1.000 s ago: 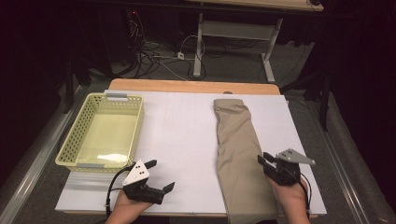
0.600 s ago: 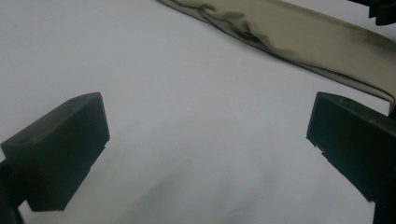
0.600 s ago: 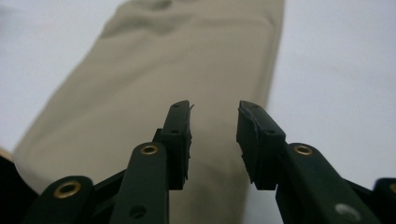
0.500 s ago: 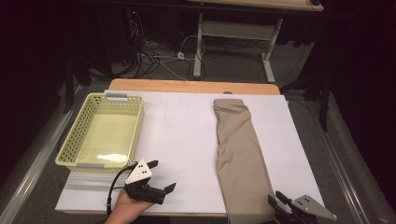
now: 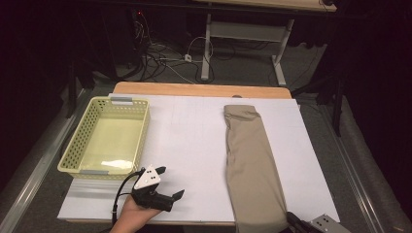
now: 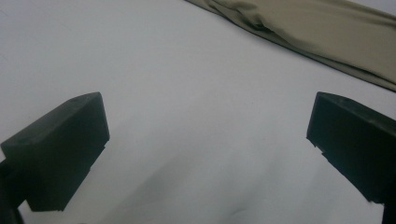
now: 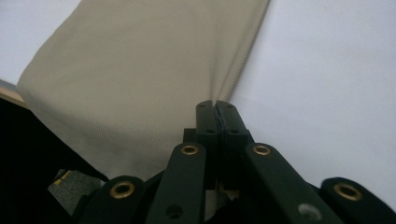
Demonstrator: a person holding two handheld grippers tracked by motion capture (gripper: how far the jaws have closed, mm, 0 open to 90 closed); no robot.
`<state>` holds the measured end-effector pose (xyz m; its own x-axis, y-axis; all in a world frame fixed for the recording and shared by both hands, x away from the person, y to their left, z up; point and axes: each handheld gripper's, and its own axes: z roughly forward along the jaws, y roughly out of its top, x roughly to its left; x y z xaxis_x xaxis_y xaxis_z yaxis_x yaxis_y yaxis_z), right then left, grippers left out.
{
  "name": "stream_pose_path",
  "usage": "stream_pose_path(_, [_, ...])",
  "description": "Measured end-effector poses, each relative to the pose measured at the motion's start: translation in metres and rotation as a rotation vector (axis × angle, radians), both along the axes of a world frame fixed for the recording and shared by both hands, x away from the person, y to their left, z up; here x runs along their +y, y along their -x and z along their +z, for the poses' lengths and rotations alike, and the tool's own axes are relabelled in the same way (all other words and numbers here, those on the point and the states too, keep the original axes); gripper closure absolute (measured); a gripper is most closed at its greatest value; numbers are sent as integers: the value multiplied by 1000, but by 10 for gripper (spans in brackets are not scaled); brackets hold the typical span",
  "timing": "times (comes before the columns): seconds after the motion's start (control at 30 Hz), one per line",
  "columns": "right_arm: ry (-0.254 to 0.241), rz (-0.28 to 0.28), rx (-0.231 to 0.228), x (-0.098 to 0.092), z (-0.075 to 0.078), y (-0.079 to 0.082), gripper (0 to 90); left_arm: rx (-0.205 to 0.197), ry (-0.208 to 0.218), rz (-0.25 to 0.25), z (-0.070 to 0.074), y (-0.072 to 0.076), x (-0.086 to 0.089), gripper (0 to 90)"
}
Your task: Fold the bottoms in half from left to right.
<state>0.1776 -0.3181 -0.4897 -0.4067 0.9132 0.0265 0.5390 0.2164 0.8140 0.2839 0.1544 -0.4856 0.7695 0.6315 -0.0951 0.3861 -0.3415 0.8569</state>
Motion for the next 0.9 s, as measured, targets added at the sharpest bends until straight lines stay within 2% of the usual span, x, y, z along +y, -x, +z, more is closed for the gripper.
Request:
stream_pose_path(0.03, [-4, -5, 1, 0, 0, 1, 892, 1, 1, 0, 0, 0, 0, 0])
stream_pose_path(0.13, [-4, -2, -20, 3, 6, 2, 785, 4, 5, 0, 0, 0, 1, 0])
stream_pose_path(0.2, [-15, 21, -55, 12, 14, 3, 752, 0, 7, 2, 0, 0, 0, 0])
stream_pose_path(0.3, [-14, 85, -76, 35, 18, 0, 718, -10, 6, 6, 0, 1, 1, 0])
stream_pose_path(0.4, [1, 153, -69, 61, 18, -7, 695, -19, 11, 10, 0, 2, 1, 0])
stream_pose_path(0.47, [-5, 186, -54, 76, 16, -14, 686, -18, 11, 9, 0, 2, 1, 0])
stream_pose_path(0.57, [26, 228, -24, 96, 12, -30, 678, -21, 10, 7, 0, 2, 1, 0])
stream_pose_path(0.63, [45, 250, -19, 107, 10, -39, 672, -24, 8, 5, 0, 3, 1, 0])
stream_pose_path(0.73, [43, 273, -14, 121, 9, -53, 662, -30, 9, 5, 0, 3, 1, 0])
stream_pose_path(0.83, [70, 297, -16, 134, 7, -63, 645, -29, 9, 2, 0, 3, 1, 0])
stream_pose_path(0.9, [83, 290, -27, 138, 6, -67, 648, -33, 8, 2, 0, 4, 1, 0])
